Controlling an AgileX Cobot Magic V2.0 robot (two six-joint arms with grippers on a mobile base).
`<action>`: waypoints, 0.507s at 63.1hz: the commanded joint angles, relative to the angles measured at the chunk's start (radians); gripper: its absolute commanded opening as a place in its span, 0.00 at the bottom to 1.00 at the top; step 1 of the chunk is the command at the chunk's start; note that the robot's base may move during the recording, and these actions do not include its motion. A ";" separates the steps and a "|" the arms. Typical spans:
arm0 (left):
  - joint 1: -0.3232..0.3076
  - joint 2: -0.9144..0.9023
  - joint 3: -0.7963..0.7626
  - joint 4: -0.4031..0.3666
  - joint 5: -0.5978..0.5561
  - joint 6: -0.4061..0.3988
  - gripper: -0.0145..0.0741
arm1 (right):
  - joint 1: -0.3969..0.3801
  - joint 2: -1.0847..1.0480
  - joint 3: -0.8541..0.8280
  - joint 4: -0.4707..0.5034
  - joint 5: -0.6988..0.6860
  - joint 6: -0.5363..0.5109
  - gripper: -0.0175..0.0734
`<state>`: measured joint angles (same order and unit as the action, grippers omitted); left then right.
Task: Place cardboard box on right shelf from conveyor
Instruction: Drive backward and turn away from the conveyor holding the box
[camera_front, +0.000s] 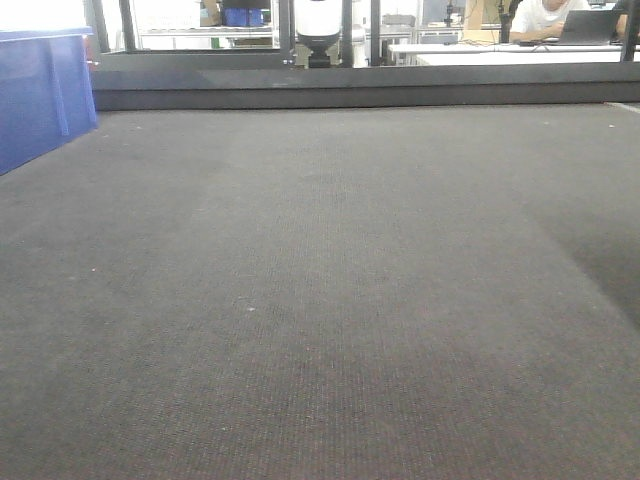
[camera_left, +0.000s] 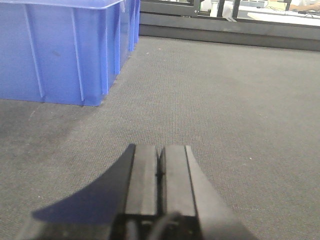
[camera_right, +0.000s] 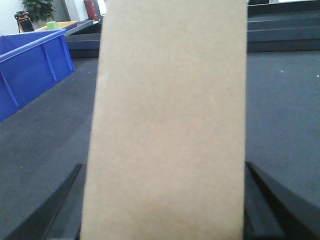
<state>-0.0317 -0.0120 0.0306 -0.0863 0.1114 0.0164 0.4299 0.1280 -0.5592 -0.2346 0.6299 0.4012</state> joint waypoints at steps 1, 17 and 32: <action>0.001 -0.012 -0.003 -0.005 -0.084 -0.005 0.03 | -0.005 0.013 -0.027 -0.027 -0.099 -0.011 0.37; 0.001 -0.012 -0.003 -0.005 -0.084 -0.005 0.03 | -0.005 0.013 -0.027 -0.027 -0.099 -0.011 0.37; 0.001 -0.012 -0.003 -0.005 -0.084 -0.005 0.03 | -0.005 0.013 -0.027 -0.027 -0.099 -0.011 0.37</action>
<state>-0.0317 -0.0120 0.0306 -0.0863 0.1114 0.0164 0.4299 0.1280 -0.5592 -0.2346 0.6299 0.3990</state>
